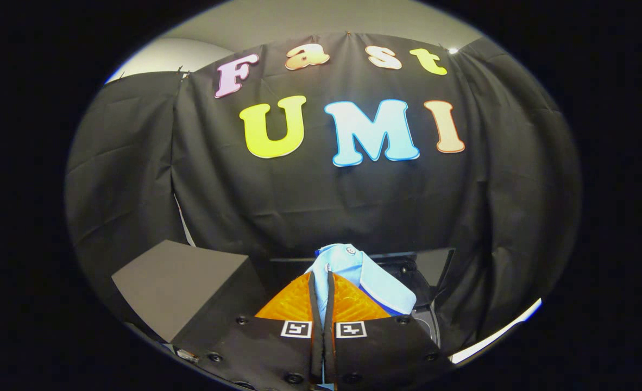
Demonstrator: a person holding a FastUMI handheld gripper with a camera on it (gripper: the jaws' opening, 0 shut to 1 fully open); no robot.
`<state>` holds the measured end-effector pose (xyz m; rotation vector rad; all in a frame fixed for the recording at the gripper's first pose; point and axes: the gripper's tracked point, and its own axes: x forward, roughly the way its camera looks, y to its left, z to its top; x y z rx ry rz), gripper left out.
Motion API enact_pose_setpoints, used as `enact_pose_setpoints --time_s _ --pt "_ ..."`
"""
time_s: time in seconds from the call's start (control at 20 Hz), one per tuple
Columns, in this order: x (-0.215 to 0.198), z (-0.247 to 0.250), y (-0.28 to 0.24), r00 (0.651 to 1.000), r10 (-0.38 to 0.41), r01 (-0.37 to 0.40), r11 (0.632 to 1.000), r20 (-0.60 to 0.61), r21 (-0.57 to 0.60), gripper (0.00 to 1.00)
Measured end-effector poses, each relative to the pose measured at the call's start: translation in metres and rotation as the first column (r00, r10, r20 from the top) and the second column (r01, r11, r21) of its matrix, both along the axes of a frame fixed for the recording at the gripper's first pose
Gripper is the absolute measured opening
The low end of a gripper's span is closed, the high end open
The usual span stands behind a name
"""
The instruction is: Put the clothes into the washing machine and then close the washing machine lid.
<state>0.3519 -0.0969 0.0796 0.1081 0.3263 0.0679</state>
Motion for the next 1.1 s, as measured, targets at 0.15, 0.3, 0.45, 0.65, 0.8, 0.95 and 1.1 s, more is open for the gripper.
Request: enact_pose_setpoints --time_s 0.15,0.3,0.45,0.65,0.8,0.95,1.1 --pt "-0.001 -0.03 -0.005 0.999 -0.005 0.004 1.0 -0.036 -0.019 0.02" --pt "0.0 -0.052 -0.006 0.999 -0.003 0.001 0.999 -0.051 -0.038 0.02" --pt "-0.001 -0.076 -0.005 0.998 -0.001 -0.003 0.998 -0.069 -0.061 0.02" --pt "-0.004 -0.113 -0.007 0.992 -0.014 0.006 0.998 -0.123 -0.069 0.02" --pt "-0.006 -0.143 -0.012 0.984 -0.035 0.021 0.996 -0.176 -0.081 0.02" --pt "-0.01 -0.171 -0.017 0.971 -0.057 0.036 0.995 -0.232 -0.095 0.02" --pt "-0.01 -0.188 -0.024 0.962 -0.083 0.059 0.993 -0.258 -0.101 0.06"
